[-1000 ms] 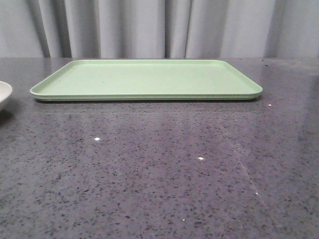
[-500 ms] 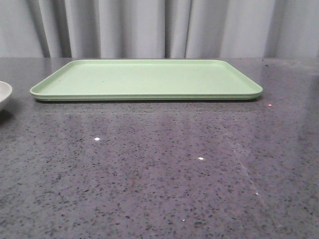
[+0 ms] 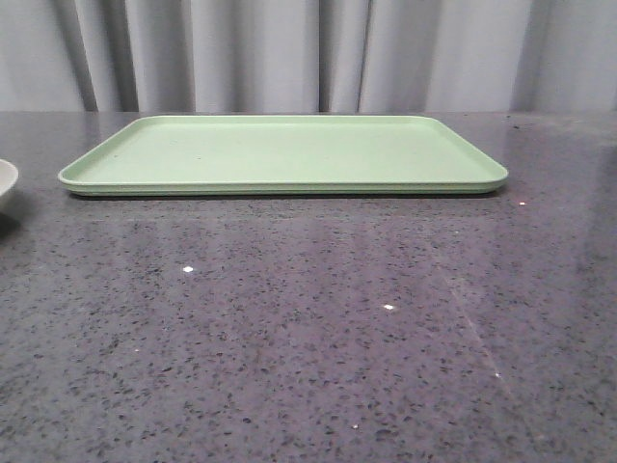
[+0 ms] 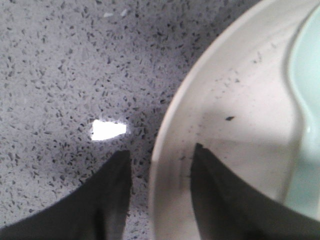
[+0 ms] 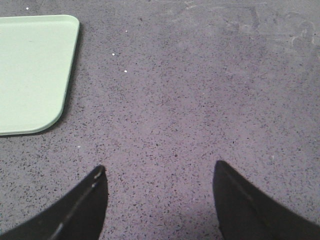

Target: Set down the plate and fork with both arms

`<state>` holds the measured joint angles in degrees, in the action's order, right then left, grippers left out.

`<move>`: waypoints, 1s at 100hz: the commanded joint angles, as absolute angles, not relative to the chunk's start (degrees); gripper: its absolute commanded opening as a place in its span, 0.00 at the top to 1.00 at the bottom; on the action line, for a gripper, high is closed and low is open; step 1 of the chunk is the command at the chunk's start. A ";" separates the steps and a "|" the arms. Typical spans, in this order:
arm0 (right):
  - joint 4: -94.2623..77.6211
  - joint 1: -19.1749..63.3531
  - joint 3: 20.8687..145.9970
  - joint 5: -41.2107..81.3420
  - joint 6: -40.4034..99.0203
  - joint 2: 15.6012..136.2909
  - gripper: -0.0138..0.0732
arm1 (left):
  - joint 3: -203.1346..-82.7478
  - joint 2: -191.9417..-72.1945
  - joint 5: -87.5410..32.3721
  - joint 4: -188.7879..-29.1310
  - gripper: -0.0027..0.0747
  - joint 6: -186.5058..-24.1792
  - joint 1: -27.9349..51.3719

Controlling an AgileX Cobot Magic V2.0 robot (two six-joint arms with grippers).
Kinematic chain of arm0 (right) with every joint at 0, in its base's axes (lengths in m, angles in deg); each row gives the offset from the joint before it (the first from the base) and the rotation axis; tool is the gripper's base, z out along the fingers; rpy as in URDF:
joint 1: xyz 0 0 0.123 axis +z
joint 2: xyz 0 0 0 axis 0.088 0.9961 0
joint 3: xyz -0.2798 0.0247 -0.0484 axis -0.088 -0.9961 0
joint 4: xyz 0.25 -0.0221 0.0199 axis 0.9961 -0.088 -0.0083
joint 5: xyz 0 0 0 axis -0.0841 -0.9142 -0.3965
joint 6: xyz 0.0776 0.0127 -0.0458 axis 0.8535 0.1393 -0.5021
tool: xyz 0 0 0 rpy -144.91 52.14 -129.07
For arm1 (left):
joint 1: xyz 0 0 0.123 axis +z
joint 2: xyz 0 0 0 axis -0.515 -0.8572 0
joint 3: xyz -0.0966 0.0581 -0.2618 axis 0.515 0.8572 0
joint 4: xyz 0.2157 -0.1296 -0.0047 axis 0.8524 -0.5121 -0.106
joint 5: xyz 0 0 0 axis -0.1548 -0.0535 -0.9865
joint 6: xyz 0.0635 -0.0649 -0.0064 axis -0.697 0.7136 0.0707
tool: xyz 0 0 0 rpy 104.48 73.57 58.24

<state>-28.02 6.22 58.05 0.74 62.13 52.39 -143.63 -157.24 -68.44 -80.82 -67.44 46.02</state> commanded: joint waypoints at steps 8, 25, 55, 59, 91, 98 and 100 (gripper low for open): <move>-28.46 5.86 60.18 4.33 61.46 52.63 0.30 | -145.40 -155.99 -67.03 -80.76 0.84 -67.21 46.25; -28.46 5.86 60.18 4.33 61.46 52.63 0.30 | -145.40 -155.99 -68.44 -81.37 0.97 -67.21 46.25; -28.46 5.86 60.18 4.23 61.46 52.63 0.30 | -145.40 -154.19 -70.58 -84.59 0.99 -68.86 46.25; -28.46 5.86 60.18 4.16 61.46 52.63 0.30 | -145.49 -153.83 -70.87 -85.66 0.99 -69.46 46.25; -28.46 5.86 60.18 3.67 61.46 52.63 0.30 | -145.62 -148.58 -73.39 -90.87 0.99 -72.08 46.25; -28.46 5.86 60.18 3.61 61.46 52.63 0.30 | -146.04 -147.29 -73.92 -92.84 0.99 -72.90 46.25; -28.46 5.86 60.18 3.61 61.46 52.63 0.30 | -146.37 -146.97 -74.21 -93.57 0.99 -73.15 46.25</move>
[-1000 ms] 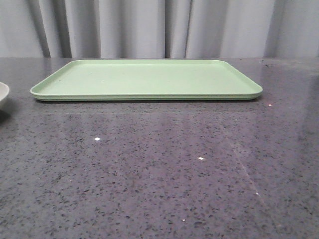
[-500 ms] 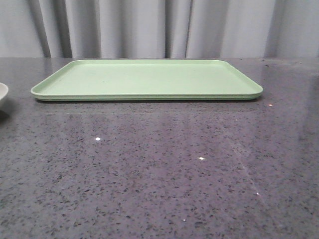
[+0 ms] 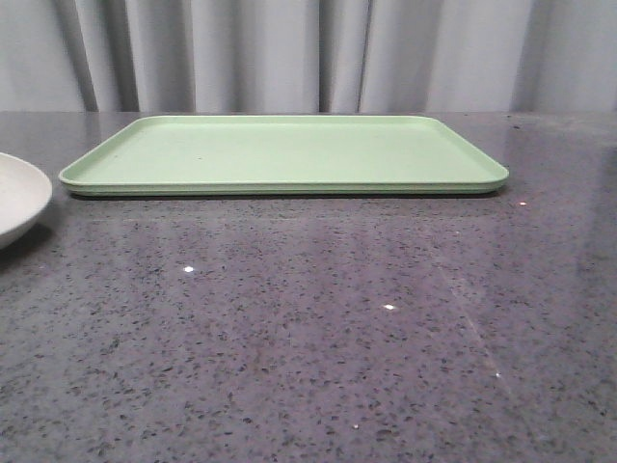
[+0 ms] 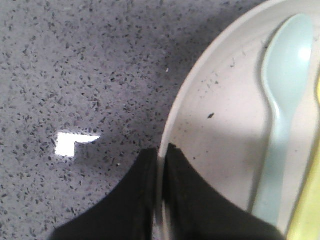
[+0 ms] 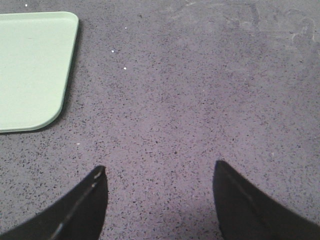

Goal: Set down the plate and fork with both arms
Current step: 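Lift the plate with the left gripper and carry it over the tray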

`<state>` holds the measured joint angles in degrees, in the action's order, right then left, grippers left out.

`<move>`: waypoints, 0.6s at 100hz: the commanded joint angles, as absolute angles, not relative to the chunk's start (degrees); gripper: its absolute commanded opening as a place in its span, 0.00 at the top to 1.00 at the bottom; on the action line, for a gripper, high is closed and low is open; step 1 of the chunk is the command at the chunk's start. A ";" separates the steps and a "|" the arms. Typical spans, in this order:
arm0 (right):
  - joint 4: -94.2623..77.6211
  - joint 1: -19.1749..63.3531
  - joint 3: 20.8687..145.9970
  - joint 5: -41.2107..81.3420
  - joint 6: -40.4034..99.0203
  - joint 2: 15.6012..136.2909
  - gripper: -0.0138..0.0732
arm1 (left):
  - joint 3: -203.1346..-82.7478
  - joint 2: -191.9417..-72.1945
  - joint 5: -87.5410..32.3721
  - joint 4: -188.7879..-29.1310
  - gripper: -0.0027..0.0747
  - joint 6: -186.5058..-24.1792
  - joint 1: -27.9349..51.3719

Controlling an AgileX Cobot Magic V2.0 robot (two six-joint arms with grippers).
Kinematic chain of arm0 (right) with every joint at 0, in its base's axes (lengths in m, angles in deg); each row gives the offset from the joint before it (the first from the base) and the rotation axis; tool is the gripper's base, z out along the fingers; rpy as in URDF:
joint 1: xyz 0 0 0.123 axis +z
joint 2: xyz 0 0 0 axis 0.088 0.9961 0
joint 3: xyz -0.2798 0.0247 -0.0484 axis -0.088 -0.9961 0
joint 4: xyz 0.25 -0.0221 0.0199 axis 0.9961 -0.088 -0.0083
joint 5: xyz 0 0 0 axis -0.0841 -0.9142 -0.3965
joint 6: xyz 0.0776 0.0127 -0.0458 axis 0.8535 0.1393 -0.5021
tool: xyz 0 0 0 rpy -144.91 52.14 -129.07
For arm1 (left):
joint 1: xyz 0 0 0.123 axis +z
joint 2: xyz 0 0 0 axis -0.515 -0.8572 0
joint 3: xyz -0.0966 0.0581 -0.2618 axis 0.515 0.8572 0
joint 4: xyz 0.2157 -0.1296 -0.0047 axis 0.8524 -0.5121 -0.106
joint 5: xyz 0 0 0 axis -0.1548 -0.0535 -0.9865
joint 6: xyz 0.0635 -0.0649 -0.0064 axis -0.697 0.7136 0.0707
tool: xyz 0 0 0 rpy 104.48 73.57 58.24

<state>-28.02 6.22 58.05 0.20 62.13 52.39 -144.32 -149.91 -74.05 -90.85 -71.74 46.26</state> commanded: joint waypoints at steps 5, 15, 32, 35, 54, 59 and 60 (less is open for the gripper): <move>-28.46 5.86 60.18 3.50 61.46 52.63 0.30 | -147.33 -146.36 -74.94 -95.35 0.99 -73.19 46.25; -28.46 5.86 60.18 3.50 61.46 52.63 0.30 | -150.45 -145.84 -75.96 -98.20 0.99 -73.33 46.25; -28.46 5.86 60.18 3.50 61.46 52.63 0.30 | -155.56 -146.16 -76.84 -101.13 0.99 -73.71 44.74; -28.46 5.86 60.18 3.50 61.46 52.63 0.30 | -156.20 -146.26 -76.84 -101.83 0.99 -73.71 44.20; -28.46 5.86 60.18 3.50 61.46 52.63 0.30 | -160.16 -149.94 -74.49 -104.68 0.99 -72.81 39.36; -28.46 5.86 60.18 3.43 61.46 52.63 0.30 | -161.19 -151.27 -73.50 -105.48 0.99 -72.52 37.81; -28.46 5.86 60.18 3.43 61.46 52.63 0.30 | -161.49 -151.70 -73.36 -105.60 0.99 -72.37 37.38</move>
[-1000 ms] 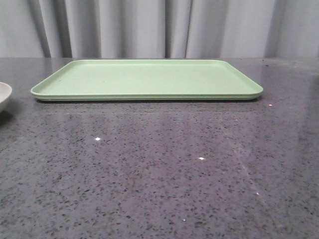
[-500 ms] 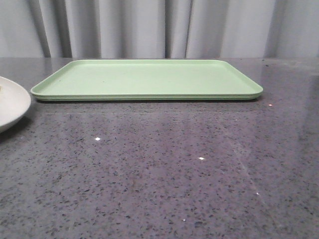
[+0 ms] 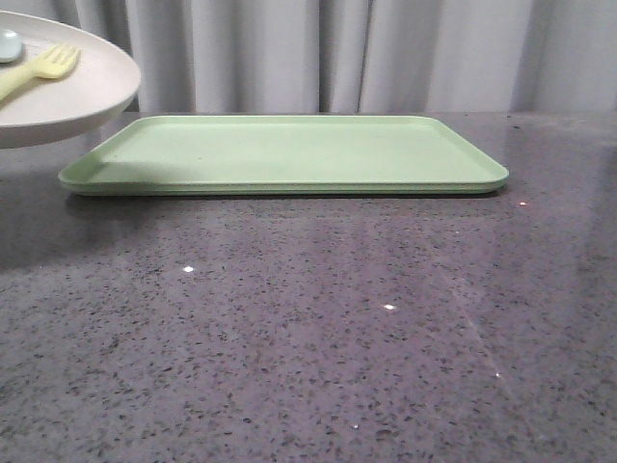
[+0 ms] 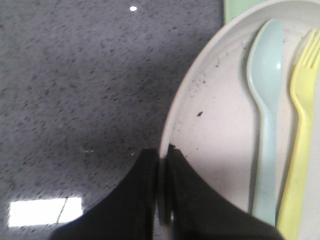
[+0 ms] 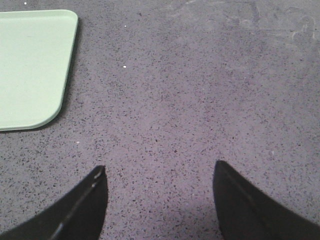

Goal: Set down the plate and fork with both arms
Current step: 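Lift the plate with the left gripper and carry it over the tray, then lower the plate onto the tray and open the left gripper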

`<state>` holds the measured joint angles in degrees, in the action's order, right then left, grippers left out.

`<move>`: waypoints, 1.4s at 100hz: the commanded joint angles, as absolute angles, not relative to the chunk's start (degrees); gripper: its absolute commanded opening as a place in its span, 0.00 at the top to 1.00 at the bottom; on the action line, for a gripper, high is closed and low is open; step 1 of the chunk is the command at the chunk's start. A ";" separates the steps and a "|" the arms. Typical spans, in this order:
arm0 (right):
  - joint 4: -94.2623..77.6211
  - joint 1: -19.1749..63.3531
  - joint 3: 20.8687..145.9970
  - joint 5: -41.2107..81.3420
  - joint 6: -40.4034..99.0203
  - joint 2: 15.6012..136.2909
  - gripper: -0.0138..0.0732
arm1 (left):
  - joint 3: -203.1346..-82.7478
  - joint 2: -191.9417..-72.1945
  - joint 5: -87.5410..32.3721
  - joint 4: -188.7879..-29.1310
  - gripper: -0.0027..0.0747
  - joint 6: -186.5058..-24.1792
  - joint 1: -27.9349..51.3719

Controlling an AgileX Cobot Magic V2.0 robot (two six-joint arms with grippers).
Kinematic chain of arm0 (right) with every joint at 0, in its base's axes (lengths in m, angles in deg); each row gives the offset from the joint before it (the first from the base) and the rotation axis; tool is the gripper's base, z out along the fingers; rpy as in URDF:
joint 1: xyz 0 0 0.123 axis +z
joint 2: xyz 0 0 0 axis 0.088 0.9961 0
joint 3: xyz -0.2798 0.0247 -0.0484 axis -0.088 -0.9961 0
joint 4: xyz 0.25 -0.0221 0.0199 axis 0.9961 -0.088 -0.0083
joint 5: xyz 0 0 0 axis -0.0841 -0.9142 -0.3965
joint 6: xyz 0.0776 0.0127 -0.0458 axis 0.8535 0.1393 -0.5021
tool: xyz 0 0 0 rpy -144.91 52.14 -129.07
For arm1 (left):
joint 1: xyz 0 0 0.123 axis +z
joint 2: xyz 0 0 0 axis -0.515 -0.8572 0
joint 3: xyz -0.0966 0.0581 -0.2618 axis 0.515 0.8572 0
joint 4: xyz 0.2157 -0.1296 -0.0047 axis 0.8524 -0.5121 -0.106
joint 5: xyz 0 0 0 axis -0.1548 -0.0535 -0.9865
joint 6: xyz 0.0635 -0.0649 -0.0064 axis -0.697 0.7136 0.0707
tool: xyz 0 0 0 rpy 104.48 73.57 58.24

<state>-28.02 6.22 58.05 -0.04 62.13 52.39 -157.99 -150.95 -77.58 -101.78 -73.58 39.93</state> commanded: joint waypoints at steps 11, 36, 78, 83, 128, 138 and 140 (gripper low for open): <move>-28.46 5.86 60.18 3.23 61.46 52.63 0.30 | -164.11 -155.08 -71.23 -106.36 0.99 -69.94 33.63; -28.46 5.86 60.18 2.82 61.46 52.63 0.30 | -171.65 -163.65 -67.65 -106.36 0.99 -63.68 25.51; -28.46 5.86 60.18 2.69 61.46 52.63 0.30 | -184.70 -176.76 -62.48 -106.25 0.99 -55.91 16.34; -28.46 5.86 60.18 2.63 61.46 52.63 0.30 | -185.63 -178.11 -62.17 -106.25 0.99 -54.20 15.91; -28.46 5.86 60.18 2.15 61.46 52.63 0.30 | -186.39 -181.93 -59.88 -106.27 0.99 -52.12 14.62; -28.46 5.86 60.18 2.03 61.46 52.63 0.30 | -186.39 -182.53 -60.00 -106.00 0.99 -52.12 14.62; -28.46 5.86 60.18 1.96 61.46 52.63 0.30 | -186.39 -182.65 -60.01 -106.00 0.99 -52.12 14.62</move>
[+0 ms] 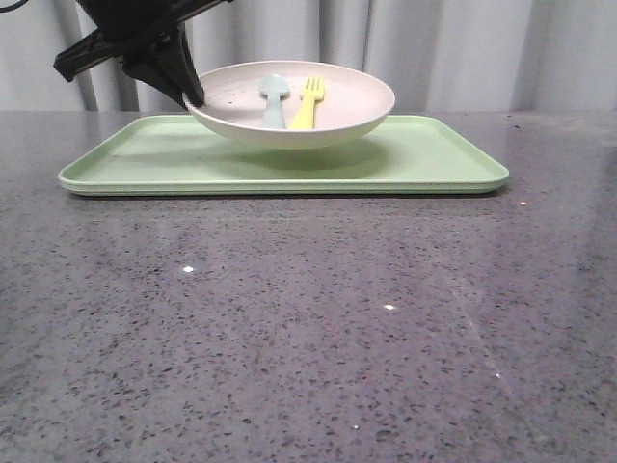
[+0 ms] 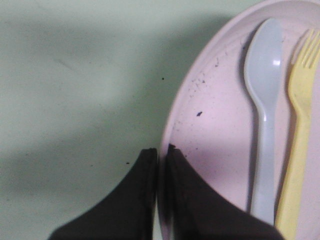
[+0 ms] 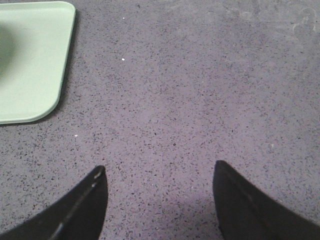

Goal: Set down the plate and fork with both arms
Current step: 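Lower the plate onto the tray and open the left gripper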

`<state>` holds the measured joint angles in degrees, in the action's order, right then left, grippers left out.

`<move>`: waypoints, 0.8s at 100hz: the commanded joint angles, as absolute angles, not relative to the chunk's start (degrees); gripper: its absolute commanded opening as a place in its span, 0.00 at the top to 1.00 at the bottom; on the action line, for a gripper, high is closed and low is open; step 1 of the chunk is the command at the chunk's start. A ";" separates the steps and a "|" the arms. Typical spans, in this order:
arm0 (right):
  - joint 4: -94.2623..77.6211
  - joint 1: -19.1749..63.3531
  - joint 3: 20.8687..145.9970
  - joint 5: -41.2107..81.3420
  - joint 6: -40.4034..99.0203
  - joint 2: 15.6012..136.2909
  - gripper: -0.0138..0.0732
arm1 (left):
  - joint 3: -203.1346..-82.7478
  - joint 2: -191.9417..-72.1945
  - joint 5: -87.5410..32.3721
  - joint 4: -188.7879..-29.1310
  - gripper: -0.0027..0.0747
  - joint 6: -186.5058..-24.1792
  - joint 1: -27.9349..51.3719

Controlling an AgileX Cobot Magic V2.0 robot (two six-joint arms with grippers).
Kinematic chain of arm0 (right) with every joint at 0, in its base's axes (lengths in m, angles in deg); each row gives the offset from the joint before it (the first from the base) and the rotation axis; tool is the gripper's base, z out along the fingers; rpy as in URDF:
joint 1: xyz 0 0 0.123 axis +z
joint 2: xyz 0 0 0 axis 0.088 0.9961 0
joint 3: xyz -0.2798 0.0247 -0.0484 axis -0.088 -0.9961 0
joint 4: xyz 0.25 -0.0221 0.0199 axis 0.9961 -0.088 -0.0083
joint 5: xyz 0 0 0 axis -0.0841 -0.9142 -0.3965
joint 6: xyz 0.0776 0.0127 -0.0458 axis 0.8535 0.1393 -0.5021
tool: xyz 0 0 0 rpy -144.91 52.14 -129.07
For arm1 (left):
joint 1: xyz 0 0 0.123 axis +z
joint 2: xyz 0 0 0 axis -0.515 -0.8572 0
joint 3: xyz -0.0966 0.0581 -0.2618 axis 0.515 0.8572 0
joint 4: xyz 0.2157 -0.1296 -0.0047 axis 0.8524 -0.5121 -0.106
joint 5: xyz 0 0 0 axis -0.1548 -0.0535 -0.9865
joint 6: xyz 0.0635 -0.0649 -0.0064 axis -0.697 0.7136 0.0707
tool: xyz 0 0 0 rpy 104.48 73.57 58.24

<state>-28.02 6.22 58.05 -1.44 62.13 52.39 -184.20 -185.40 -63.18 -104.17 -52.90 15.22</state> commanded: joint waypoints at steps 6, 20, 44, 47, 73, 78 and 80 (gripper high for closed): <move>-28.46 5.86 60.18 1.91 61.46 52.63 0.30 | -186.39 -183.04 -60.78 -106.00 0.99 -52.12 14.62; -28.41 5.86 60.18 1.76 61.46 52.63 0.30 | -186.39 -183.40 -61.48 -105.88 0.99 -52.12 14.62; -28.41 5.86 60.18 1.76 61.46 52.63 0.30 | -186.39 -184.08 -62.16 -105.88 0.99 -52.12 14.62; -28.41 5.86 60.18 1.76 61.46 52.63 0.30 | -186.39 -184.08 -62.29 -105.88 0.99 -52.12 14.62; -28.35 5.86 60.18 1.79 61.46 52.63 0.30 | -186.39 -184.23 -64.01 -105.88 0.92 -52.12 14.82; -28.35 5.86 60.18 1.79 61.46 52.63 0.30 | -186.39 -184.23 -64.13 -105.88 0.85 -52.12 14.82; -28.35 5.86 60.18 1.79 61.46 52.63 0.30 | -186.39 -184.23 -64.24 -105.88 0.83 -52.12 14.82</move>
